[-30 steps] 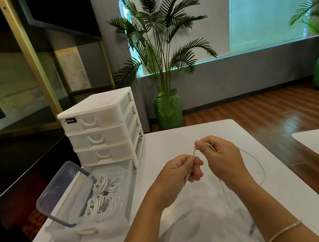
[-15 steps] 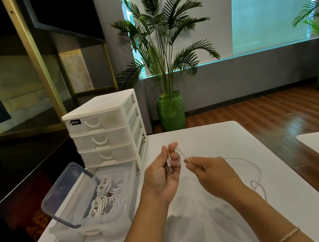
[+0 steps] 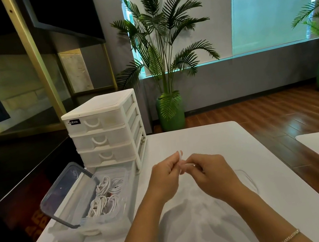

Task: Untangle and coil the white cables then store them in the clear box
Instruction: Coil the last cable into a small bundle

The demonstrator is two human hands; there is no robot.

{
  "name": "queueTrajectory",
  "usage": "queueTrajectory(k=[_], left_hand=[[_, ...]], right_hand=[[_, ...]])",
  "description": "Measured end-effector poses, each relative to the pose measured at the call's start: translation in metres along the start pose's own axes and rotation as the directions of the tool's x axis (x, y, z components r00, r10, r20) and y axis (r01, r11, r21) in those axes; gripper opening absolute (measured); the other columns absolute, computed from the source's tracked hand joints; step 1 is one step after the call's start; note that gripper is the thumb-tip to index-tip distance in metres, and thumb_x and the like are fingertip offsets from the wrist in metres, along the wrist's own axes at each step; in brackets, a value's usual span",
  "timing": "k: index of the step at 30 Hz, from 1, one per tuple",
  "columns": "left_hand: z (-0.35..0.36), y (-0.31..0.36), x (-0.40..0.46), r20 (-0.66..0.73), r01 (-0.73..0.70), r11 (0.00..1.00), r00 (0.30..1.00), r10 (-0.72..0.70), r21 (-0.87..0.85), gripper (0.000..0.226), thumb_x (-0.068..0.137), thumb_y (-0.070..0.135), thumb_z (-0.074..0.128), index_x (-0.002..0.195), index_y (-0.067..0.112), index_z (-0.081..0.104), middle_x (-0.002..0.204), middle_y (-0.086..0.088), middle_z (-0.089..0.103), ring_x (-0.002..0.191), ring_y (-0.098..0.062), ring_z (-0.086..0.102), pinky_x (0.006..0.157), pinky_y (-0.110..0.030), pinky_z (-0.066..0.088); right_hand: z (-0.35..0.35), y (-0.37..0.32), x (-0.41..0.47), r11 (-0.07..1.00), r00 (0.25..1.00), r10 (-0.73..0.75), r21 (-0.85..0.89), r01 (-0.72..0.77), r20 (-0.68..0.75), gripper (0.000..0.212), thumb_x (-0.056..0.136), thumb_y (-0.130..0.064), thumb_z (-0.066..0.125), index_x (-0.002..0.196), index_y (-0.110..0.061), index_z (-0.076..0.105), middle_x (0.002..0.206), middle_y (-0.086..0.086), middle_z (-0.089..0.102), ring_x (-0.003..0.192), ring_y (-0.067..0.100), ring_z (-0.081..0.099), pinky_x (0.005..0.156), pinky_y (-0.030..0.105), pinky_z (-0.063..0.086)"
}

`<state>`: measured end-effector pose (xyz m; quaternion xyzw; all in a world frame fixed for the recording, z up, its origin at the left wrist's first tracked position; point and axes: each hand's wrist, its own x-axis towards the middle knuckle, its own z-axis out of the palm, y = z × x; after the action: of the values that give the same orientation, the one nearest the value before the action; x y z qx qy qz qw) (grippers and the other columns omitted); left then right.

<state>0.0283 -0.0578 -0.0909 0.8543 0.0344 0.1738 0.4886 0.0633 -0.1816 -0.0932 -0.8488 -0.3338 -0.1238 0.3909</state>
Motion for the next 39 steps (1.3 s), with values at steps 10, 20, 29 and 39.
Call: queueTrajectory(k=[10, 20, 29, 39], left_hand=[[-0.001, 0.004, -0.001, 0.147, 0.000, 0.980, 0.989, 0.030, -0.201, 0.038, 0.094, -0.002, 0.030, 0.090, 0.013, 0.064, 0.068, 0.005, 0.060, 0.062, -0.003, 0.056, 0.063, -0.014, 0.046], [0.002, 0.008, -0.004, 0.147, 0.037, 0.976, 0.989, -0.005, -0.215, 0.033, 0.099, 0.019, 0.042, 0.074, 0.020, 0.063, 0.061, 0.007, 0.058, 0.062, -0.007, 0.053, 0.065, -0.015, 0.047], [-0.003, 0.018, -0.008, 0.233, 0.260, 0.747, 0.962, -0.144, -0.611, 0.036, 0.100, 0.018, 0.037, 0.075, 0.008, 0.061, 0.049, 0.004, 0.054, 0.049, -0.007, 0.050, 0.062, -0.020, 0.048], [-0.008, 0.026, -0.002, 0.169, 0.168, -0.026, 0.956, -0.240, -0.985, 0.024, 0.099, 0.013, 0.035, 0.098, 0.001, 0.055, 0.051, 0.001, 0.060, 0.040, -0.008, 0.053, 0.042, -0.015, 0.049]], right_hand=[[0.004, 0.004, -0.001, 0.999, 0.978, 0.037, 0.035, -0.030, -0.206, 0.018, 0.093, -0.025, 0.050, 0.087, -0.016, 0.065, 0.066, -0.015, 0.056, 0.062, 0.010, 0.057, 0.062, 0.029, 0.054], [0.003, 0.009, 0.001, 0.992, 0.958, 0.114, 0.088, -0.094, -0.262, 0.017, 0.092, -0.028, 0.053, 0.089, -0.015, 0.065, 0.073, -0.005, 0.064, 0.067, 0.012, 0.061, 0.064, 0.027, 0.053], [0.002, 0.009, 0.000, 0.987, 0.967, 0.135, 0.111, -0.113, -0.216, 0.025, 0.094, -0.032, 0.045, 0.096, -0.013, 0.062, 0.076, -0.006, 0.060, 0.068, 0.014, 0.059, 0.065, 0.024, 0.051], [0.008, 0.009, -0.001, 0.997, 0.994, 0.078, 0.006, -0.078, -0.080, 0.028, 0.096, -0.037, 0.041, 0.103, -0.023, 0.063, 0.086, 0.001, 0.070, 0.075, 0.021, 0.062, 0.072, 0.037, 0.055]])
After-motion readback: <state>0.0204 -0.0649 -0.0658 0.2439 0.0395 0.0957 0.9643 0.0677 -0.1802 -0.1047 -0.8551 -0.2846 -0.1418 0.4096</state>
